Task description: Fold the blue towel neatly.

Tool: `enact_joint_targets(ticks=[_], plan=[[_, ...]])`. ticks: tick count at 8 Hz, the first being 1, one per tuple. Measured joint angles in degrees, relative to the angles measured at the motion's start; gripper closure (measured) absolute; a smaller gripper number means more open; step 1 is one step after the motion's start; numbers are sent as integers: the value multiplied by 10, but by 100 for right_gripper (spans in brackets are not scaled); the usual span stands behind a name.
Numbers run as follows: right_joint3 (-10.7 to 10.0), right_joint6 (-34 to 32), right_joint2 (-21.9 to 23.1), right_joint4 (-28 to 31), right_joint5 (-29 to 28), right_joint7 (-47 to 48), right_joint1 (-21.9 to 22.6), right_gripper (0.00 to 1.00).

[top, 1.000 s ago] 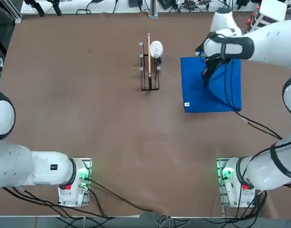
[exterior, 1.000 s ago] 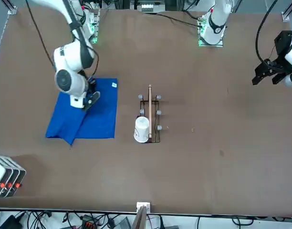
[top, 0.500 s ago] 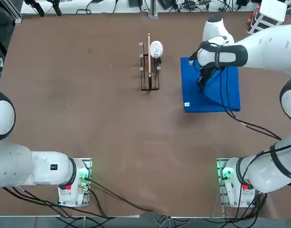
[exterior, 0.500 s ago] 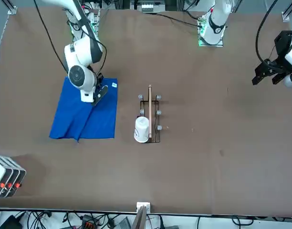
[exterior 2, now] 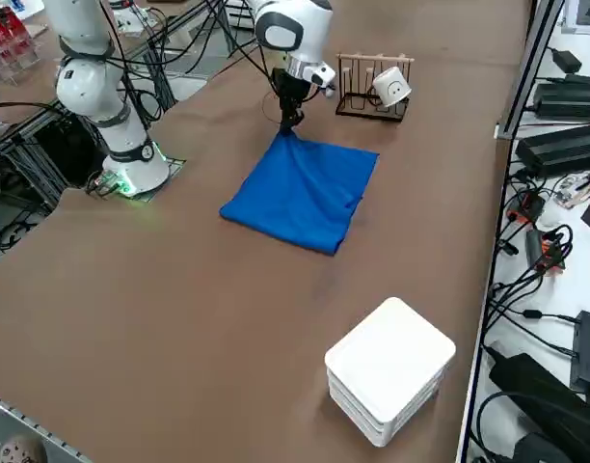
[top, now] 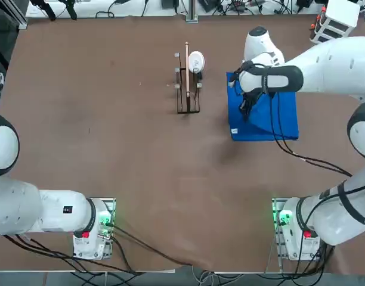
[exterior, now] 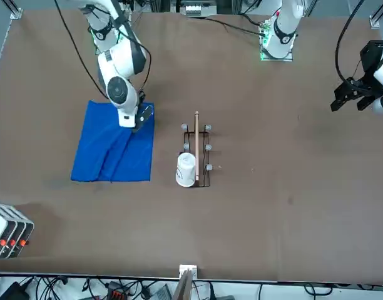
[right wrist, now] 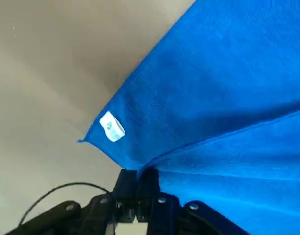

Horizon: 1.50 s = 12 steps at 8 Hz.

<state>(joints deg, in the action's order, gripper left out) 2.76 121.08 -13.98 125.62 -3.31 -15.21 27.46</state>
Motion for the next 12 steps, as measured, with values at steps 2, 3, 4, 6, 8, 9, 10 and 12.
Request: enact_joint_targets(ticks=[2,3,4,6,8,9,10,12], plan=[[0,19,-11,2,0,35,22,98],[0,22,-16,2,0,46,33,98],[0,22,-18,2,0,55,41,98],[0,24,-20,2,0,83,60,98],[0,32,-21,2,0,103,71,98],[0,35,-21,2,0,107,72,98],[0,37,-21,2,0,110,75,98],[0,46,-28,2,0,123,83,98]])
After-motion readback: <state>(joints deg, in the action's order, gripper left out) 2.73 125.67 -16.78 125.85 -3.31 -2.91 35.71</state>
